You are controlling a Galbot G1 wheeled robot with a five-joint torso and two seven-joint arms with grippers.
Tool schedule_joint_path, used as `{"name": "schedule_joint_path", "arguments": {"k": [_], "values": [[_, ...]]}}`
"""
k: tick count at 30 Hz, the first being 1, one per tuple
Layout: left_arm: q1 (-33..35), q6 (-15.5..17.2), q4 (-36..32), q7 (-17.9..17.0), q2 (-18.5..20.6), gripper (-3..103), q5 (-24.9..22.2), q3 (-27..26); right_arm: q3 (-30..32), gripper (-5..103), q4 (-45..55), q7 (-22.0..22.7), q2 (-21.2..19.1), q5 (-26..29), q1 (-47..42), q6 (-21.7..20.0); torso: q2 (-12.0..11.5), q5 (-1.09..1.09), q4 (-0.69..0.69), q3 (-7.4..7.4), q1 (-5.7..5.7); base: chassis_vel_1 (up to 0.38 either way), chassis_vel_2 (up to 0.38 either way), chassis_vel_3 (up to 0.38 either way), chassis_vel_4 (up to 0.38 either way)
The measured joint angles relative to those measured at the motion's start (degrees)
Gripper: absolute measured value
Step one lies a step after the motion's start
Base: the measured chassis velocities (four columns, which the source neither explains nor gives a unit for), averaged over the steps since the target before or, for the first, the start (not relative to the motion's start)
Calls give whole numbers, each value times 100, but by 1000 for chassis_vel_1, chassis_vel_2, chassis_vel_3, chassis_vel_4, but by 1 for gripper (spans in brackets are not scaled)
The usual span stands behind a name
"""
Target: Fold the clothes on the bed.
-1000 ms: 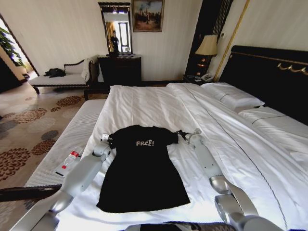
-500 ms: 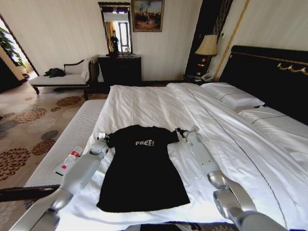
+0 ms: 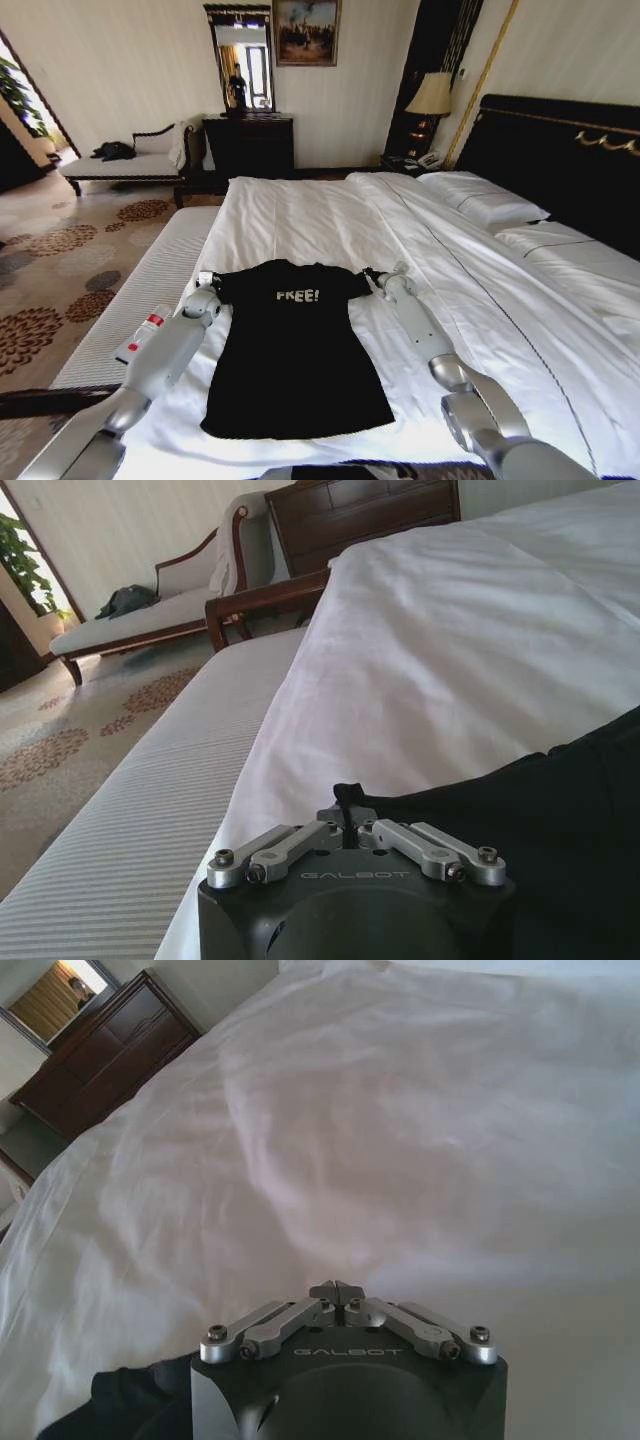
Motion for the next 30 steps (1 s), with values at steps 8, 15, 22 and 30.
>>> {"name": "schedule_joint_path", "arguments": {"k": [8, 15, 22, 30], "values": [[83, 122, -270, -99, 67, 19, -113, -47, 95, 25, 599, 119, -190, 20, -422, -15, 0, 0, 1, 0, 0, 0, 0, 0, 0], [429, 138, -886, -218, 316, 45, -215, -283, 566, 52, 1648, 420, -658, 406, -1070, -124, 0, 2, -1, 0, 0, 0, 0, 0, 0], [1473, 91, -2111, -252, 758, 73, -367, -720, 1372, 80, 3244, 636, -1437, 1057, -2635, -471, 1, 4, -9, -1, -1, 0, 0, 0, 0], [3610, -136, -3805, 55, 989, 98, -374, -1700, 1896, 99, 5068, 636, -1810, 1513, -4441, -681, 3, 0, 1, -2, -3, 0, 0, 0, 0]]}}
